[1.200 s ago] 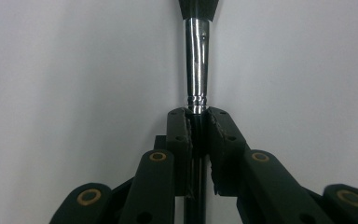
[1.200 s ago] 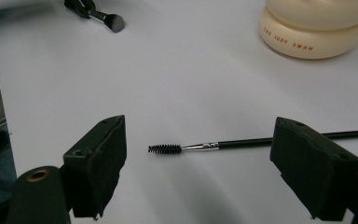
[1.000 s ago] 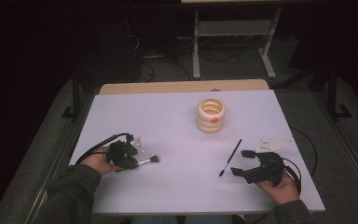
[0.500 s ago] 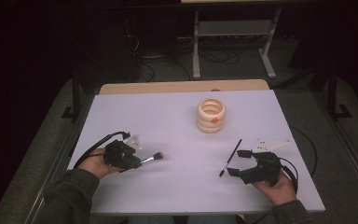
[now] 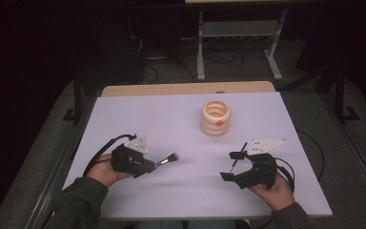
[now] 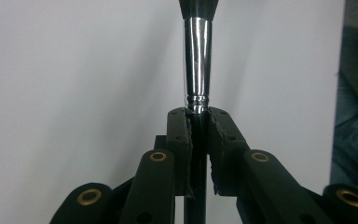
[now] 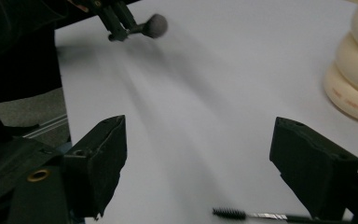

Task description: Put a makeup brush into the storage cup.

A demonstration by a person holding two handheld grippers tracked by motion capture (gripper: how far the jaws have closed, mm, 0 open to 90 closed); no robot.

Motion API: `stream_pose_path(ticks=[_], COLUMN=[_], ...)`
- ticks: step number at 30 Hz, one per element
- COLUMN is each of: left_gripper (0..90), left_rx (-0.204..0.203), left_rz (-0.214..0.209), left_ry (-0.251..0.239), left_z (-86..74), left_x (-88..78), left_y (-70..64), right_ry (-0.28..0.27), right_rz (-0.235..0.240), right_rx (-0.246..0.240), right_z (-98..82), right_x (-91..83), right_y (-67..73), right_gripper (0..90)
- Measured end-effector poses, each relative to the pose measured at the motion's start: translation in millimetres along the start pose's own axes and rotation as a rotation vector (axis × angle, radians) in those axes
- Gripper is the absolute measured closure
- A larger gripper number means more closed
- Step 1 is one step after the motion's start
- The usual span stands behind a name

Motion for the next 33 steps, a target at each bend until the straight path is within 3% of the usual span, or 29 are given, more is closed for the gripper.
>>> stream_pose_path(ticks=[5,12,20,26,33], left_gripper=[79.5,79.5,79.5,79.5,79.5], left_rx=[-0.005,-0.017,-0.007,-0.002,0.009], left_rz=[-0.014,-0.04,-0.067,-0.085,-0.107], left_ry=[-0.071,-0.139,-0.163,-0.194,-0.24], left_z=[11.7,24.1,31.9,36.4,42.1], left_x=[-0.9,-0.1,3.9,7.1,9.0], left_y=[-10.9,-21.1,-32.7,-38.8,-43.7], right_ry=[0.001,0.023,0.054,0.046,0.049], right_rz=[0.04,0.087,0.144,0.172,0.23], right_rx=[-0.034,-0.043,-0.038,-0.034,-0.01], right_z=[19.1,37.1,44.2,49.7,55.1], right_x=[7.8,16.0,33.8,45.7,57.8], right_y=[12.2,17.2,21.6,26.2,29.4], right_gripper=[18.0,20.4,21.5,25.1,35.5])
Point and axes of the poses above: each handheld gripper's, and its own axes: x roughly forward along the jaws, z roughly out of its top, y roughly to its left, the point moved 8 cm from there along x, roughly forward along the jaws, and after that the axes turned 9 degrees about -x, right-handed, at the moved point
